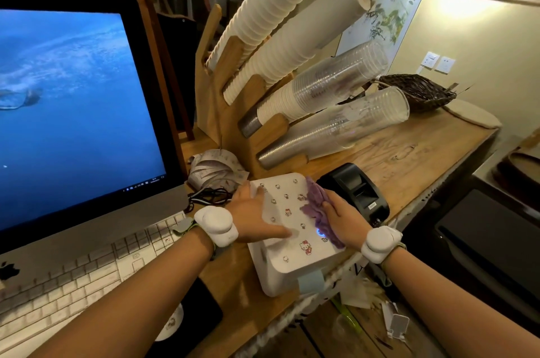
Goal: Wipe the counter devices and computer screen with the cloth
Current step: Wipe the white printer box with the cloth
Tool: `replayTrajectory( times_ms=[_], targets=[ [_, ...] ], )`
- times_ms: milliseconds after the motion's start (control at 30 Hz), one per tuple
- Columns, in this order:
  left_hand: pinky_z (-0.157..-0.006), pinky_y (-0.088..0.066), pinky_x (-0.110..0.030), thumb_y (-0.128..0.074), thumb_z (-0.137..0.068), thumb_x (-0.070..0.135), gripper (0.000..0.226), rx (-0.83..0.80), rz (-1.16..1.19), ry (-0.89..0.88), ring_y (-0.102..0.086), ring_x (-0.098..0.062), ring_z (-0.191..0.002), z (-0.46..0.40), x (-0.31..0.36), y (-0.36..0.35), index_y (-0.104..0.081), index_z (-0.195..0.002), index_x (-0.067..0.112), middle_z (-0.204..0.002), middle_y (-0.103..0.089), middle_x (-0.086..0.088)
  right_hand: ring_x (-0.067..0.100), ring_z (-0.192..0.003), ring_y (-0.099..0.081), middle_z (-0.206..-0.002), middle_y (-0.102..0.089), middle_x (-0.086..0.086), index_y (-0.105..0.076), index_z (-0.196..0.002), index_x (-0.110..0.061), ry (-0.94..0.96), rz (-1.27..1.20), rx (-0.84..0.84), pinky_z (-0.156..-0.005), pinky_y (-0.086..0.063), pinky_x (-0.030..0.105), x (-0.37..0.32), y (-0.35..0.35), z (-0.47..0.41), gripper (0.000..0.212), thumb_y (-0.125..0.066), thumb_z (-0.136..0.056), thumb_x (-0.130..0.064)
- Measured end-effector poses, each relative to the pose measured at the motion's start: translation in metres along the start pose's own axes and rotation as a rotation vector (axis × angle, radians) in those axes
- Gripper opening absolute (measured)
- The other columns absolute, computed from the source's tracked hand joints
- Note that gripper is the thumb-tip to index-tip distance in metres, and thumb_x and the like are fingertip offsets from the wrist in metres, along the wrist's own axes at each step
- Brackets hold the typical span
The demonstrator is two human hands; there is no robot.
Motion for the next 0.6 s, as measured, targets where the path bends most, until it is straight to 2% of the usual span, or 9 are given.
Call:
replayTrajectory(
  times_ms=[67,167,300,400,500,600],
  targets=[
    [-0.121,-0.006,-0.041,-0.060,-0.060,0.084,0.135,-0.019,-0.017,0.021,0.012,-0.030,-0.149,-0.002,0.001,-0.002,0.011,-0.154,0.018,-0.161,0.021,-0.009,0.019,-0.113,-0.059,-0.129,-0.058,0.002,-0.041,-0.141,-0.029,0.012,-0.004,0.012,-0.101,-0.047,0.036,0.000,0.000,0.000,0.039,-0.034,-0.104,-0.033],
    [-0.123,-0.007,-0.043,-0.062,-0.054,0.085,0.141,0.008,-0.055,0.029,0.012,-0.031,-0.149,-0.005,0.004,-0.007,0.012,-0.153,0.018,-0.161,0.017,-0.008,0.020,-0.112,-0.057,-0.130,-0.054,0.005,-0.039,-0.142,-0.029,0.042,0.030,0.034,-0.097,-0.047,0.034,-0.005,-0.002,0.002,0.039,-0.034,-0.104,-0.031],
    [-0.123,-0.008,-0.043,-0.060,-0.047,0.088,0.146,0.044,-0.055,0.039,0.010,-0.032,-0.149,-0.006,0.006,-0.011,0.011,-0.153,0.020,-0.161,0.013,-0.008,0.027,-0.125,-0.040,-0.142,-0.037,0.006,-0.032,-0.148,-0.031,0.152,0.257,0.060,-0.099,-0.044,0.040,-0.021,-0.011,0.000,0.045,-0.035,-0.103,-0.035],
    [-0.121,-0.003,-0.041,-0.060,-0.052,0.087,0.143,0.040,-0.052,0.047,0.013,-0.030,-0.149,0.000,0.007,-0.010,0.015,-0.153,0.019,-0.161,0.017,-0.008,0.027,-0.129,-0.037,-0.147,-0.033,0.003,-0.031,-0.147,-0.032,0.191,0.350,0.061,-0.100,-0.044,0.040,-0.029,-0.014,-0.005,0.046,-0.032,-0.102,-0.042],
    [-0.121,-0.002,-0.040,-0.064,-0.062,0.079,0.135,0.004,-0.056,0.047,0.013,-0.029,-0.149,0.006,0.011,-0.003,0.015,-0.153,0.018,-0.161,0.020,-0.009,0.029,-0.128,-0.042,-0.145,-0.036,0.005,-0.025,-0.149,-0.037,0.129,0.252,0.044,-0.099,-0.046,0.041,-0.021,-0.009,-0.008,0.047,-0.031,-0.102,-0.043],
    [-0.121,-0.005,-0.040,-0.069,-0.069,0.069,0.127,-0.037,-0.041,0.057,0.008,-0.030,-0.150,0.007,0.012,0.005,0.012,-0.154,0.019,-0.161,0.018,-0.008,0.027,-0.113,-0.054,-0.137,-0.044,0.011,-0.017,-0.152,-0.040,0.079,0.085,0.025,-0.095,-0.049,0.039,-0.013,-0.004,0.000,0.051,-0.032,-0.103,-0.039]
  ],
)
Point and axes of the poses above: each hand's wrist, its own z-axis away from the middle knuckle, its own y-axis out of the back of the hand, x = y × z, the point moved 1 cm from there along -z, towards the middle knuckle
